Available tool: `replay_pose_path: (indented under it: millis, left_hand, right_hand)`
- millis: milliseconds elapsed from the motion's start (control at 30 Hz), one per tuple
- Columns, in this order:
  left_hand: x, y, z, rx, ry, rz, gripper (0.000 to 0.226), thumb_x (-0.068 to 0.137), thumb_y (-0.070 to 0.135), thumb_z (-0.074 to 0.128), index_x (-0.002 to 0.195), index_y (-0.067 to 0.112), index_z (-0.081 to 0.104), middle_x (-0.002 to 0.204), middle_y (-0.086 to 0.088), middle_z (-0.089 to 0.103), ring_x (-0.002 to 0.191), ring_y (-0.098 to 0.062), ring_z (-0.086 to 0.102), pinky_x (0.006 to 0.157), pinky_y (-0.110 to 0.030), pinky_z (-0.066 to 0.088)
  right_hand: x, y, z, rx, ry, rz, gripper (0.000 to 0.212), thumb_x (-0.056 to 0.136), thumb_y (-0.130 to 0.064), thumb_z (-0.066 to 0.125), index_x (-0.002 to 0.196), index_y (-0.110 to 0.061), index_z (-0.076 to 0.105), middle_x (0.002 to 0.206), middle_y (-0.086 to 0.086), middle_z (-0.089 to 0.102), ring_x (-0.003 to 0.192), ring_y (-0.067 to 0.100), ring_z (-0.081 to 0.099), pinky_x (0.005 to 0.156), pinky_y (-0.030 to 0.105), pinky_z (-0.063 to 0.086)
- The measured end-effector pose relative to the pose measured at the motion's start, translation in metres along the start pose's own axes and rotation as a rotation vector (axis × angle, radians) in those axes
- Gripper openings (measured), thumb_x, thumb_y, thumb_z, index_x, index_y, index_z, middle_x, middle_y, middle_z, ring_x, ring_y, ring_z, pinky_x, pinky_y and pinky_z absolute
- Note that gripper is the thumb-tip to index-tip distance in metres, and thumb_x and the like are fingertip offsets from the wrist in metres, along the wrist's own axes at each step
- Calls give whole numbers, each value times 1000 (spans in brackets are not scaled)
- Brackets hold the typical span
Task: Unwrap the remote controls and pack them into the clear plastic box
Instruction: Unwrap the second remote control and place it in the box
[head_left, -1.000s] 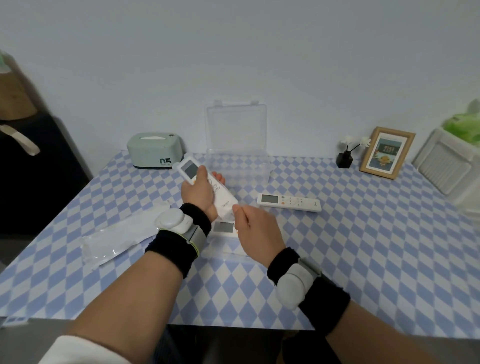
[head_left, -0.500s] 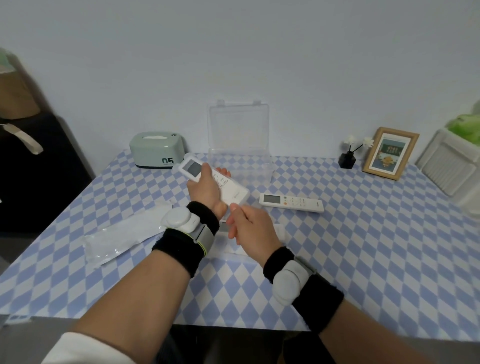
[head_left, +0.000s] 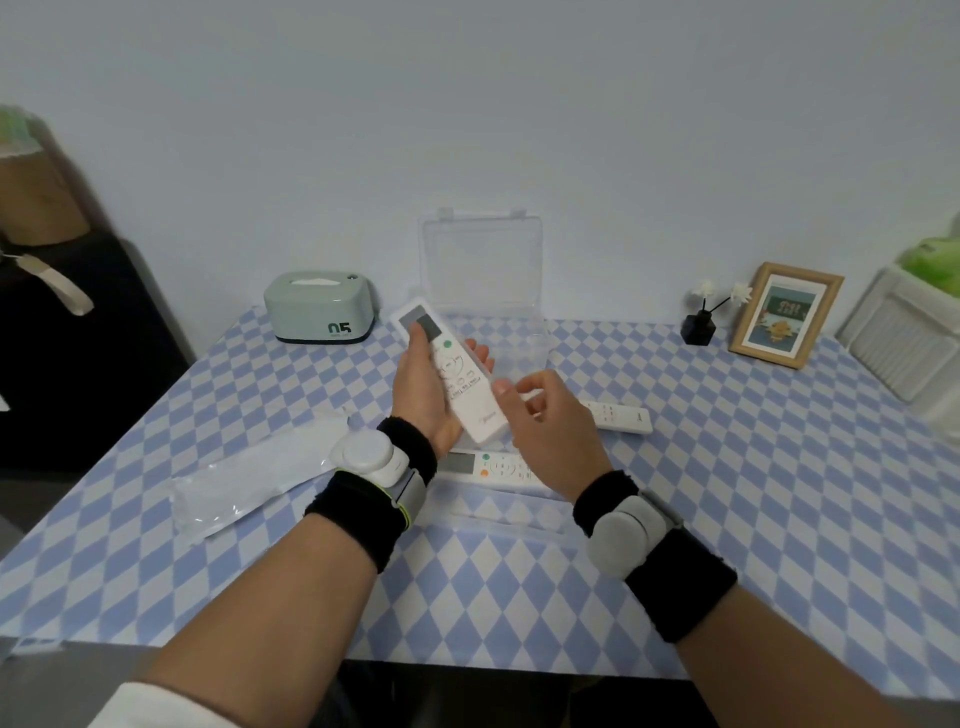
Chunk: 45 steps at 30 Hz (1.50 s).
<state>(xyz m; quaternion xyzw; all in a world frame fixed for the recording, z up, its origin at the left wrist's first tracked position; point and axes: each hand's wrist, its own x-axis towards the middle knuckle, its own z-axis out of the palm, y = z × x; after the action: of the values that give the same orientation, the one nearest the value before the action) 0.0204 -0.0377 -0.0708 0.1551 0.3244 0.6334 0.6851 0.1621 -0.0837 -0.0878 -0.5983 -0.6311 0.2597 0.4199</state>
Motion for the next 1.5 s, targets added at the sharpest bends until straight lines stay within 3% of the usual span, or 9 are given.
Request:
replay_pose_path:
  millis: [200,467,567,700,867,1100,1267,1400,1500]
  left_hand:
    - [-2,-8,-1,61,-92,-67,81,100,72,32,134,4,63,125,-13,74,113,-25,72,97,-38,56]
    - [-7,-4,-1,147,-70,-52,77,103,66,30,140,4,58,134,-18,68,116,-28,69,102,-44,55]
    - [-6,-7,-1,125,-88,-68,81,101,69,33,137,2,60,126,-17,71,111,-28,69,111,-47,49]
    - [-6,-6,-1,104,-109,-69,84,96,77,33,126,6,65,107,-13,78,104,-25,73,92,-43,58]
    - [-5,-5,0,56,-141,-82,83,96,77,30,132,9,60,113,-12,67,106,-28,66,97,-46,54]
    - [-1,-7,-5,57,-131,-54,75,100,71,31,122,8,63,107,-9,67,101,-23,65,94,-39,52]
    - [2,-8,-11,46,-161,-38,82,97,75,30,96,15,85,108,-10,77,99,-22,75,85,-40,60]
    - [0,-2,-7,163,-153,4,75,94,75,43,109,12,81,117,-12,76,101,-22,76,81,-40,61]
    - [10,12,-1,165,-25,159,54,107,48,46,120,-1,64,107,-18,75,90,-23,75,76,-34,61]
  right_hand:
    - [7,0,3,-69,76,-132,21,93,-34,69,86,-15,66,77,-9,70,70,6,65,64,26,55]
    - [8,-5,4,-64,116,-102,24,101,-39,50,95,-19,62,69,-10,65,66,3,61,60,24,44]
    - [9,-6,4,-119,101,-142,30,94,-45,63,85,-17,63,67,-9,66,63,5,62,59,20,47]
    - [11,-5,2,-161,133,-184,38,103,-36,51,74,-11,57,58,-8,55,53,7,48,55,25,35]
    - [-2,-8,7,-162,173,-358,36,80,-53,70,98,-23,64,99,-6,55,86,11,56,72,23,47]
    - [-2,-5,10,-37,44,-162,16,92,-35,68,86,-21,63,102,-5,54,95,12,57,85,27,49]
    - [-3,-10,7,42,-96,-22,57,76,-55,73,117,-27,44,108,-16,53,98,0,56,68,15,43]
    - [-5,-6,7,-10,-244,-7,55,75,-43,78,114,-25,44,95,-17,60,81,-1,62,61,17,48]
    - [-12,-2,11,-138,-295,-30,40,74,-35,72,101,-20,46,88,-6,61,74,10,63,60,27,55]
